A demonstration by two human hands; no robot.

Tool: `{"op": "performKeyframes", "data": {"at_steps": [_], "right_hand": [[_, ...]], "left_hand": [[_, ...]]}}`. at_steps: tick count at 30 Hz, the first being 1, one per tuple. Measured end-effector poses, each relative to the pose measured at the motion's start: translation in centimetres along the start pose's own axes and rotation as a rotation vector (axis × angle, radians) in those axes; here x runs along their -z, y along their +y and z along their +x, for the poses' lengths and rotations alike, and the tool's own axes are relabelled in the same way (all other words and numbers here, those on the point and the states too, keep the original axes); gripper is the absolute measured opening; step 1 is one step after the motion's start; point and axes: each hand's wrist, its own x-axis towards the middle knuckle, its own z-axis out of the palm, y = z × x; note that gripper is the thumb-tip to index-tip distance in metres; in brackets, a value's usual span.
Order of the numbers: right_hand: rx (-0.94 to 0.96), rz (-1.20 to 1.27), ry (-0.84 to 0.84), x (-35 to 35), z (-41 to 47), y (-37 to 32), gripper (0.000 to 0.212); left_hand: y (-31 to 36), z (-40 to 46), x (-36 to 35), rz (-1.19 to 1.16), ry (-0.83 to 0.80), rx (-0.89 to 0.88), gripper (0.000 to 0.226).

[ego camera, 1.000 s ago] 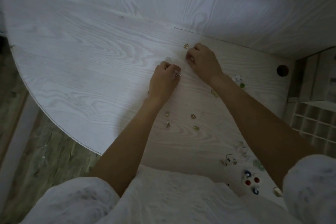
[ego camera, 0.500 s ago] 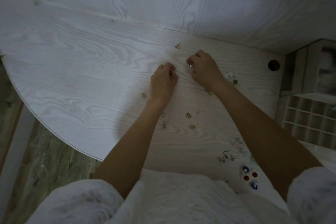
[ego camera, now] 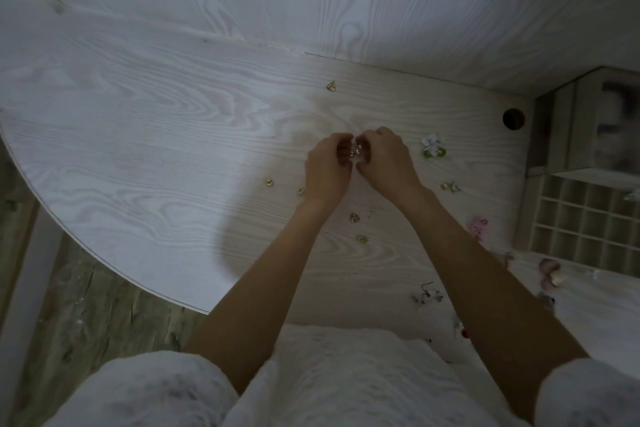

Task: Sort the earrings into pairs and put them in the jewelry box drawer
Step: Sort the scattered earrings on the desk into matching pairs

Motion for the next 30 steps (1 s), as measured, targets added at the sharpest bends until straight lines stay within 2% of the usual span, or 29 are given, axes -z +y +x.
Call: {"op": "performKeyframes", "data": {"at_steps": [4, 10, 14, 17, 22, 26, 30], "right_hand": [[-0.058, 0.021, 0.050, -0.4, -0.8, 0.3, 0.022], [-0.022, 0.040, 0.118, -0.7, -1.3, 0.7, 0.021], [0.025, -0.018, 0.106, -0.6, -1.3, 0.5, 0.017], [0.044, -0.089, 0.111, -0.5, -1.2, 0.4, 0.017], [0.056, -0.123, 0.109, -0.3, -1.4, 0.5, 0.020], [0.089, -0.144, 0.160, 1.4, -1.3, 0.2, 0.026], [0.188, -0.140, 0.201, 2.6, 1.7, -0.8, 0.026]], "left_hand": [[0.2, -0.6, 0.2, -0.099, -0.051, 0.036, 0.043], [0.0, -1.1, 0.6, -0.138, -0.101, 0.076, 0.039], [-0.1, -1.2, 1.0, -0.031, -0.125, 0.021, 0.030], [-0.1, -1.1, 1.1, 0.116, -0.133, -0.086, 0.028], [-0.7, -0.9, 2.6, 0.179, -0.084, -0.135, 0.028], [-2.1, -1.1, 5.6, 0.209, 0.023, -0.153, 0.024], [-4.4, -1.7, 9.1, 0.268, 0.178, -0.046, 0.024]]}}
